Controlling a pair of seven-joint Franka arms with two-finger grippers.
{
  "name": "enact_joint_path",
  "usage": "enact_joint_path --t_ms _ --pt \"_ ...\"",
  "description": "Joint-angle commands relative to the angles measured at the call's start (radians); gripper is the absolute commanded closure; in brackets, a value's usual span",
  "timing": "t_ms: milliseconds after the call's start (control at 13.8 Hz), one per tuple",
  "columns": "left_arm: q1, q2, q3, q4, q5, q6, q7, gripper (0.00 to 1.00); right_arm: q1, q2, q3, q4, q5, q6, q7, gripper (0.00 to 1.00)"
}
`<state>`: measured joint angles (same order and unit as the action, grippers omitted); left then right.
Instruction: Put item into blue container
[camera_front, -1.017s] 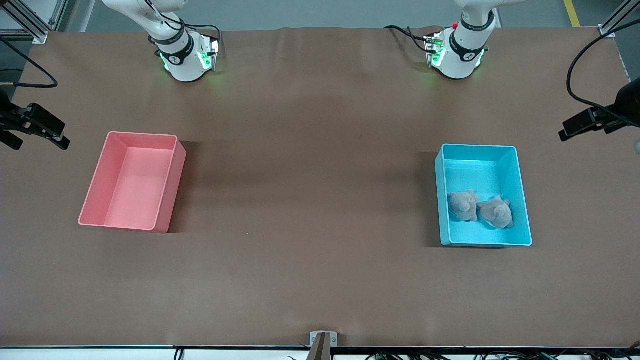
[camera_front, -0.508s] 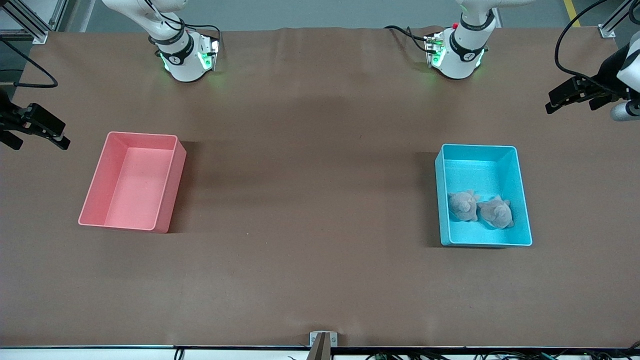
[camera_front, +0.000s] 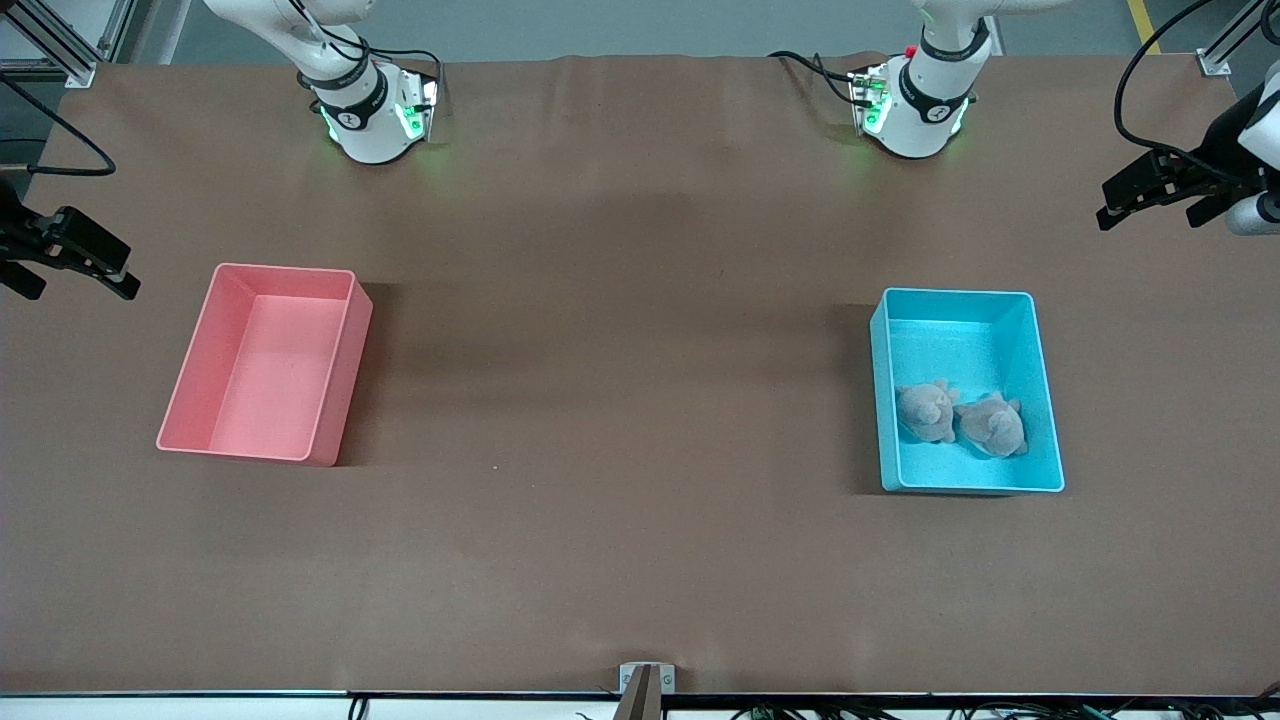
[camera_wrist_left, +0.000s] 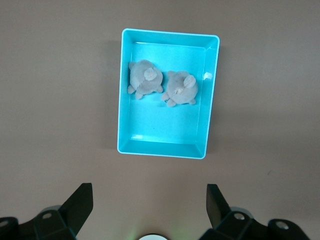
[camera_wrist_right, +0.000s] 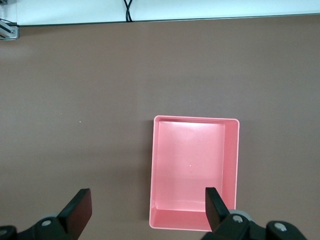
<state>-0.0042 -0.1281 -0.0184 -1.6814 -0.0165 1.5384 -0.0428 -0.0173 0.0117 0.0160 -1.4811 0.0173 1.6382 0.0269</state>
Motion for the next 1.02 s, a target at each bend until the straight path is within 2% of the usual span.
enact_joint_path --t_ms 0,508,944 --pt "-0.01 -0.008 0.008 -0.012 0.02 0.014 0.017 0.0 -0.015 0.005 0.013 0.013 -0.004 -0.008 0.013 0.0" --pt "-0.005 -0.025 0.014 -0.003 0.02 -0.02 0.021 0.0 -0.013 0.005 0.013 0.013 -0.002 -0.008 0.013 0.0" --pt "-0.008 -0.002 0.014 0.035 0.015 -0.021 0.021 0.0 -0.012 0.005 0.013 0.013 -0.002 -0.008 0.015 0.0"
